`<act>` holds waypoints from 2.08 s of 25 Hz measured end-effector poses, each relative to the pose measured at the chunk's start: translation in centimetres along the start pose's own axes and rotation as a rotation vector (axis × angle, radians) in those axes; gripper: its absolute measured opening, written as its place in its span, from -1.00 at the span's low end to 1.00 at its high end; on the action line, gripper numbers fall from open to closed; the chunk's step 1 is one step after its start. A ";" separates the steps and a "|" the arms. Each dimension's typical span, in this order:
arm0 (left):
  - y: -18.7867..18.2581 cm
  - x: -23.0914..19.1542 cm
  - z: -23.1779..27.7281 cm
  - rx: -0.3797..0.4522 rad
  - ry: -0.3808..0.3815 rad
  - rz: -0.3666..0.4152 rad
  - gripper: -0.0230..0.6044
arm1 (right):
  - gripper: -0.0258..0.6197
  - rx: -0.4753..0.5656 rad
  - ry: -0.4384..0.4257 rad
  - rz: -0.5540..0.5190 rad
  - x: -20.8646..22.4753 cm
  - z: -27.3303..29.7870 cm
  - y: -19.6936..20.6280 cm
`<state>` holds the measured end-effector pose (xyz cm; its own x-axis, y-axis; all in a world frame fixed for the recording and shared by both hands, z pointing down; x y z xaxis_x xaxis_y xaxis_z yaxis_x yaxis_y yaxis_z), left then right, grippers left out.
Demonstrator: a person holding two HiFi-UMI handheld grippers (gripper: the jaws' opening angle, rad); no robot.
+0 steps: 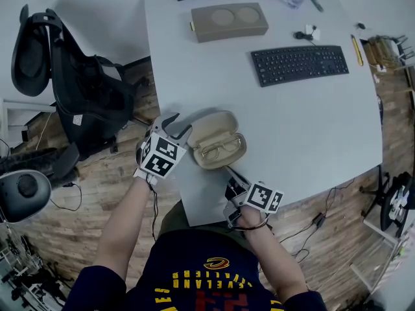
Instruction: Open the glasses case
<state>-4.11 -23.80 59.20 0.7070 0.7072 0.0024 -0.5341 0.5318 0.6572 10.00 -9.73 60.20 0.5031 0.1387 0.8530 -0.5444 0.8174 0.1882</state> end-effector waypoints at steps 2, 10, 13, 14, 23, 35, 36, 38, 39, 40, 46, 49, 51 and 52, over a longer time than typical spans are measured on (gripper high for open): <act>0.2 -0.2 0.1 0.004 0.010 -0.037 -0.25 | -0.82 -0.001 -0.001 0.000 0.0 0.0 0.0; -1.4 1.0 -0.9 0.025 0.006 -0.003 -0.25 | -0.82 -0.005 0.006 -0.026 0.1 -0.1 -0.2; -1.8 1.6 -1.3 0.033 0.010 0.006 -0.25 | -0.82 0.006 -0.015 -0.063 -0.5 -0.1 -0.7; -1.9 1.9 -1.5 0.037 0.013 0.005 -0.25 | -0.82 0.006 -0.025 -0.071 -0.8 0.0 -0.8; -1.8 3.4 -3.4 0.088 0.021 -0.058 -0.25 | -0.64 0.060 -0.021 -0.132 -1.4 -0.8 -2.4; -7.8 9.0 -10.7 0.355 0.115 -0.255 -0.26 | -0.61 0.182 0.011 -0.288 -4.7 -5.4 -6.8; -8.2 9.8 -11.2 0.367 0.130 -0.269 -0.27 | -0.61 0.188 0.000 -0.302 -5.3 -5.7 -7.1; -9.0 11.3 -12.2 0.392 0.169 -0.308 -0.30 | -0.61 0.200 -0.031 -0.338 -6.8 -6.3 -7.5; -9.4 12.0 -12.7 0.407 0.187 -0.328 -0.33 | -0.62 0.206 -0.047 -0.364 -7.7 -6.7 -7.7; -9.7 12.5 -13.4 0.424 0.199 -0.345 -0.38 | -0.62 0.213 -0.063 -0.392 -8.6 -7.0 -7.9; -11.1 15.4 -17.2 0.493 0.209 -0.368 -0.71 | -0.81 0.267 -0.122 -0.615 -13.3 -9.9 -8.2; -11.3 15.7 -18.3 0.515 0.220 -0.386 -0.80 | -0.86 0.270 -0.148 -0.727 -15.4 -10.4 -7.9; -11.6 16.0 -19.1 0.532 0.237 -0.399 -0.83 | -0.87 0.275 -0.154 -0.803 -17.0 -10.9 -7.6; -11.8 16.2 -19.4 0.539 0.252 -0.398 -0.85 | -0.87 0.286 -0.150 -0.843 -17.8 -11.3 -7.5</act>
<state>4.63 -9.54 36.88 0.6372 0.6285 -0.4461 0.0913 0.5133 0.8534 12.72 -12.01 38.06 0.7289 -0.5346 0.4277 -0.1905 0.4418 0.8767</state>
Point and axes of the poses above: the fingertips, and each gripper's own axes: z forward along the fingers, x to its right, y out of its underside, the point moved 2 cm from there along -z, backward along the fingers, and after that the axes turned 5 degrees about -z, right-handed, at the moved point
